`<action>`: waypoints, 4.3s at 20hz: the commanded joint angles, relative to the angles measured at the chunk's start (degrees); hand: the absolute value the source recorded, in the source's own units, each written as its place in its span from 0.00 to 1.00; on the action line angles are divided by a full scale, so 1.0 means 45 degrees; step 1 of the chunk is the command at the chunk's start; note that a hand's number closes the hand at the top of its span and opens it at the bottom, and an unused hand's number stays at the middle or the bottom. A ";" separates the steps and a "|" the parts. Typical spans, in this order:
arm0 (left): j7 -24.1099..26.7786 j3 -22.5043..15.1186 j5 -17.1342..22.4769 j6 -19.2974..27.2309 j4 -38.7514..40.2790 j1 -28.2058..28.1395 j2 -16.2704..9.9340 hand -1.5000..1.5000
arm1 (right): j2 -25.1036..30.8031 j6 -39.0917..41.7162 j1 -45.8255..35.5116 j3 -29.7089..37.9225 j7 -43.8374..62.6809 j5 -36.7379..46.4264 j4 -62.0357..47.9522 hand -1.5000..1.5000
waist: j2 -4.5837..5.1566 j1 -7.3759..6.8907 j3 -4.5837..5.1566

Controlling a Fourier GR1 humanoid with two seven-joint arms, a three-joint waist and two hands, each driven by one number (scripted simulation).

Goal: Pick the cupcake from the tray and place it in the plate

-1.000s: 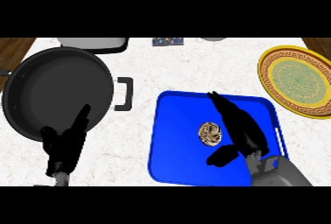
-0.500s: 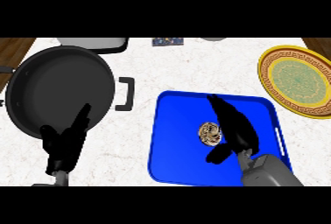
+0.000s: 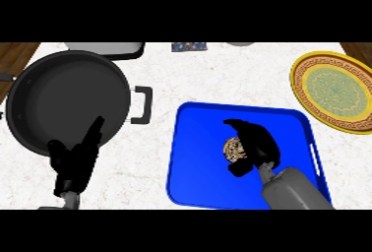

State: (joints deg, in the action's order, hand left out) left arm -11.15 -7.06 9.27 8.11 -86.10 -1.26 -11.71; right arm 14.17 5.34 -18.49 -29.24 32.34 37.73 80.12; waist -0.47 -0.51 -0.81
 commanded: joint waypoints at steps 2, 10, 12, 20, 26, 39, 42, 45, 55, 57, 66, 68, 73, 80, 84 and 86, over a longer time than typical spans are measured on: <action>0.0310 -0.0595 -0.0199 -0.0189 0.1206 0.0025 0.0815 0.50 | 0.0138 0.0211 -0.0469 -0.0196 -0.0977 0.0703 -0.0788 1.00 | 0.0133 0.0093 0.0185; -0.0083 -0.0175 -0.0090 -0.0661 0.0238 -0.0748 0.0394 0.50 | 0.0335 -0.0764 0.0973 -0.0327 -0.1554 0.1957 0.0080 1.00 | 0.0084 0.0147 0.0181; -0.0048 0.0183 0.0273 -0.0940 0.0809 -0.0201 0.0372 0.50 | -0.0095 -0.1783 0.0224 -0.0066 -0.1615 0.2534 -0.0231 1.00 | 0.0107 0.0143 0.0181; -0.0198 -0.0170 -0.0093 -0.0672 0.0138 -0.0102 0.0502 0.50 | -0.1142 -0.5081 -0.3673 0.4353 0.3997 0.4229 -0.2772 1.00 | 0.0498 -0.0311 0.0239; -0.0315 -0.0411 -0.0151 -0.0893 0.0160 0.0201 0.0550 0.50 | -0.0687 -0.6882 -0.6558 0.5439 0.7601 0.7638 -0.4766 1.00 | 0.0560 -0.0925 0.0253; -0.0468 -0.0365 -0.0322 -0.0758 0.0052 -0.0030 0.0564 0.50 | -0.0974 -1.2259 -0.7134 0.8944 0.9164 1.1629 -0.6221 1.00 | 0.0451 -0.0562 0.0148; -0.0436 -0.0172 -0.0091 -0.0877 0.0265 0.0115 0.0613 0.50 | -0.1172 -1.3011 -0.6434 0.9637 0.9396 1.3037 -0.6862 1.00 | 0.0430 -0.0383 0.0172; -0.0538 -0.0349 -0.0407 -0.0542 0.0339 0.0194 0.0842 0.50 | -0.0569 -1.3243 -0.6551 1.0723 0.9064 1.3550 -0.7380 1.00 | 0.0410 -0.0288 0.0166; -0.0150 -0.0065 -0.0274 -0.0788 0.0658 0.0082 0.0864 0.50 | 0.1189 -1.5997 -0.5618 1.3485 0.6806 1.2887 -0.9357 1.00 | 0.0373 -0.0238 0.0148; -0.0521 0.0241 0.0007 -0.1101 0.0465 0.0264 0.0506 0.50 | 0.1276 -1.6441 -0.5979 1.3709 0.6941 1.3259 -1.0128 1.00 | 0.0371 -0.0376 0.0151; -0.0158 0.0019 -0.0400 -0.0866 0.0580 0.0141 0.0856 0.50 | 0.2870 -1.4244 -0.6161 1.4999 0.4875 0.9372 -1.2868 0.00 | 0.0373 -0.0250 0.0113; -0.0707 0.0044 -0.0107 -0.0929 0.0309 0.0096 0.0907 0.50 | 0.2674 -1.4018 -0.6094 1.5095 0.4018 0.8516 -1.3397 0.00 | 0.0387 -0.0338 0.0085; 0.0213 -0.0014 -0.0384 -0.1061 0.0711 -0.0189 0.0926 0.50 | 0.2744 -1.4039 -0.6197 1.5695 0.1004 0.6074 -1.3258 0.00 | 0.0420 -0.0378 0.0061; -0.0387 0.0264 -0.0248 -0.0849 0.0341 -0.0198 0.0848 0.50 | 0.2072 -1.5813 -0.5597 1.6095 -0.3186 0.3069 -1.0838 0.00 | 0.0282 -0.0148 0.0052; -0.0234 0.0264 -0.0355 -0.0838 0.0408 -0.0130 0.0882 0.50 | 0.1617 -1.5860 -0.4949 1.6570 -0.5093 0.0666 -0.9548 0.00 | 0.0251 -0.0076 0.0085; -0.0605 0.0308 -0.0243 -0.0916 0.0354 -0.0066 0.0817 0.50 | 0.1714 -1.4973 -0.4599 1.6728 -0.6088 -0.0676 -0.8869 0.00 | 0.0236 -0.0030 0.0085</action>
State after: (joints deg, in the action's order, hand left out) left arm -11.85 -5.46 7.37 5.05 -86.14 -2.04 -8.06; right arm 22.90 -63.84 -41.87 44.71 13.46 44.23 34.74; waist 0.47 -1.21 -0.85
